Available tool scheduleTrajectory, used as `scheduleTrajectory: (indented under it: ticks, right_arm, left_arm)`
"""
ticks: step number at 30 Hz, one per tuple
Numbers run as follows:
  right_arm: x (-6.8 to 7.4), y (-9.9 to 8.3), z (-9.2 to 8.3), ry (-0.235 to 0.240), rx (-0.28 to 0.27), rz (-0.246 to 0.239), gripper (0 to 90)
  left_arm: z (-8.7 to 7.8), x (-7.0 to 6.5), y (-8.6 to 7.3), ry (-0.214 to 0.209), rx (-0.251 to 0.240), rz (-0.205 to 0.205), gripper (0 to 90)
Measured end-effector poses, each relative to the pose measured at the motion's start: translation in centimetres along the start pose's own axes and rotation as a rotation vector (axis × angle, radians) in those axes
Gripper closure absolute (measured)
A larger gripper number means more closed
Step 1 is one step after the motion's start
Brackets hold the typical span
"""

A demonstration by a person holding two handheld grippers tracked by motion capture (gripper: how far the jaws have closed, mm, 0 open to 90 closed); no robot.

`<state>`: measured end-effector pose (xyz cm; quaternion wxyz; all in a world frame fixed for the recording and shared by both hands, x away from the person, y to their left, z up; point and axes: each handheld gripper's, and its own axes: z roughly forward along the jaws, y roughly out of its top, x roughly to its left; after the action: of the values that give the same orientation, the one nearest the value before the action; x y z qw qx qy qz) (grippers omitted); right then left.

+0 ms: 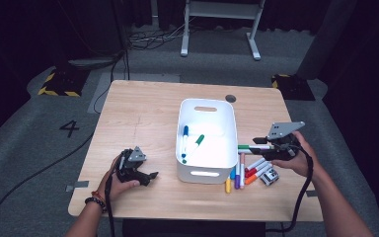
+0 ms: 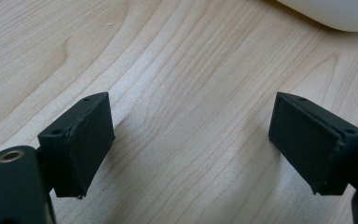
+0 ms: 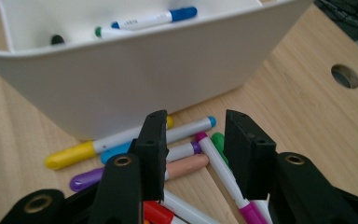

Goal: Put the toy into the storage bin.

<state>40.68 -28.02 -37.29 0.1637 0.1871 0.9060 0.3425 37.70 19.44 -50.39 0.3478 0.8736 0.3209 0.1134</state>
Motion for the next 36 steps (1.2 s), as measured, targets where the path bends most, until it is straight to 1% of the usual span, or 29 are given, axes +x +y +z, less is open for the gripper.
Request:
scheduleTrajectory:
  ticks: [1,2,3,4,5,6,7,9,10,12,13,14,15,19,20,22,23,24,25,26,28,29,30,31,32,33,34,35,36]
  right_arm:
    - [-0.4,-0.7,1.1,-0.003,0.029,0.006,60.5]
    - [-0.6,-0.9,1.7,-0.007,0.041,0.01,61.4]
    - [-0.6,-0.9,1.7,-0.007,0.041,0.01,61.4]
    - [-1.1,-1.3,2.9,0.01,0.065,0.026,62.8]
    - [-1.1,-1.3,2.9,0.01,0.065,0.026,62.8]
    - [-1.3,-1.4,3.5,0.001,0.078,0.012,63.1]
    - [-1.6,-1.5,4.1,0.005,0.087,0.026,63.3]
    - [-2.1,-1.7,5.0,0.006,0.101,0.026,63.6]
    - [-2.5,-1.8,5.4,-0.007,0.118,0.022,63.7]
    - [-3.1,-2.1,6.4,-0.001,0.135,0.033,63.6]
    - [-3.4,-2.3,6.8,0.009,0.134,0.04,63.6]
    - [-3.8,-2.5,7.5,0.003,0.152,0.051,63.6]
    - [-3.8,-2.5,7.5,0.003,0.152,0.051,63.6]
    - [-4.6,-3.0,8.4,0.023,0.148,0.058,64.8]
    - [-4.7,-3.1,8.7,0.012,0.169,0.069,65.3]
    - [-4.9,-3.1,9.0,0.011,0.17,0.064,65.4]
    - [-5.0,-3.2,9.2,0.019,0.164,0.07,65.5]
    - [-5.1,-3.2,9.4,0.022,0.17,0.068,65.5]
    - [-5.4,-3.3,9.8,0.008,0.185,0.073,65.2]
    - [-5.4,-3.3,9.8,0.008,0.185,0.073,65.2]
    - [-5.5,-3.5,10.2,0.015,0.198,0.083,64.9]
    - [-5.6,-3.6,10.3,0.01,0.205,0.089,64.6]
    - [-5.7,-3.6,10.5,0.006,0.208,0.078,64.6]
    - [-5.9,-3.8,10.7,0.009,0.209,0.097,64.4]
    - [-5.9,-3.8,10.7,0.009,0.209,0.097,64.4]
    - [-6.1,-3.9,10.8,0.007,0.211,0.106,64.4]
    - [-6.2,-4.0,10.9,0.014,0.21,0.121,64.4]
    - [-6.5,-4.1,11.1,0.002,0.222,0.113,63.8]
    - [-6.7,-4.2,11.4,0.021,0.221,0.16,63.2]
  left_arm:
    - [0.0,0.0,0.0,0.001,0.0,0.0,14.2]
    - [0.0,0.0,0.0,-0.003,-0.001,-0.004,14.2]
    - [0.0,0.0,0.0,0.005,0.001,0.002,14.2]
    - [0.0,0.0,0.0,-0.002,0.0,-0.005,14.3]
    - [0.0,-0.1,0.0,-0.01,0.001,-0.014,14.3]
    - [0.0,-0.1,0.0,-0.009,0.001,-0.013,14.3]
    - [0.0,-0.1,0.0,-0.001,-0.001,-0.007,14.3]
    - [0.0,0.0,0.0,0.003,-0.001,-0.002,14.3]
    - [0.0,-0.1,0.0,-0.011,0.001,-0.014,14.3]
    - [0.0,0.0,0.0,0.006,-0.001,0.001,14.3]
    - [0.0,0.0,0.0,0.004,-0.001,0.0,14.3]
    - [0.0,0.0,0.0,0.005,-0.001,0.0,14.3]
    - [0.0,-0.1,0.0,-0.002,0.0,-0.009,14.3]
    - [0.0,-0.1,0.0,-0.008,0.001,-0.013,14.3]
    - [0.0,-0.1,0.0,-0.007,0.0,-0.012,14.3]
    - [0.0,-0.1,0.0,-0.005,0.0,-0.01,14.3]
    - [0.0,-0.1,0.0,-0.01,0.001,-0.014,14.3]
    - [0.0,-0.1,0.0,-0.009,0.001,-0.014,14.3]
    - [0.0,0.0,0.0,0.006,-0.001,0.002,14.3]
    - [0.0,0.0,0.0,0.006,-0.001,0.002,14.3]
    - [0.0,-0.1,0.0,-0.001,0.0,-0.008,14.3]
    - [0.0,-0.1,0.0,-0.007,0.0,-0.012,14.3]
    - [0.0,-0.1,0.0,-0.01,0.001,-0.014,14.3]
    - [0.0,-0.1,0.0,-0.004,0.0,-0.01,14.3]
    - [0.0,0.0,0.0,0.001,0.0,-0.003,14.3]
    - [0.0,-0.1,0.0,-0.011,0.001,-0.014,14.3]
    - [0.0,-0.1,0.0,-0.009,0.001,-0.013,14.3]
    - [0.0,-0.1,0.0,-0.01,0.001,-0.014,14.3]
    - [0.0,-0.1,0.0,-0.009,0.001,-0.014,14.3]
